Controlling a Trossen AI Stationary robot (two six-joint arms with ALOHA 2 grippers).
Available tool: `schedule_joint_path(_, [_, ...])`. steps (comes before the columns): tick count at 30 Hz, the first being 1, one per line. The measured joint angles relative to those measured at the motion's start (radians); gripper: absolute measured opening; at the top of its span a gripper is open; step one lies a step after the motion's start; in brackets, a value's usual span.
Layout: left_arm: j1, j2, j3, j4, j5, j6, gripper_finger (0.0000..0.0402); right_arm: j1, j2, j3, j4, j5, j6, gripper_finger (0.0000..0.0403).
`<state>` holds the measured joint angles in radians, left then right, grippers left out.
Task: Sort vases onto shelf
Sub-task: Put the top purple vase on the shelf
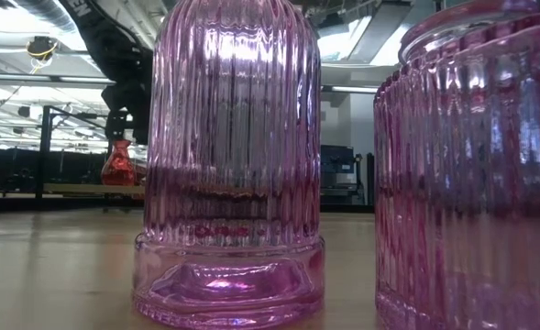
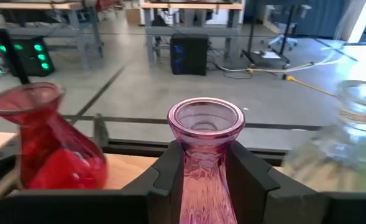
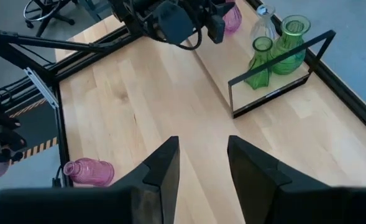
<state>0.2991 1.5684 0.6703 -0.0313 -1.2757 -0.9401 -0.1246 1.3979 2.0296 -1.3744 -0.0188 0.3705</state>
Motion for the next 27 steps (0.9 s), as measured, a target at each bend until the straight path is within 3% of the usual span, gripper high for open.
schedule_joint_path(22, [0.103,0.000,-0.001,0.014,0.055,0.011,0.0089,0.000,-0.010,0.000,-0.007,0.003,0.015,0.0127])
schedule_joint_path(27, [0.109,0.001,-0.003,0.061,0.070,0.088,0.0089,0.000,-0.010,0.000,-0.007,0.004,0.015,0.0127])
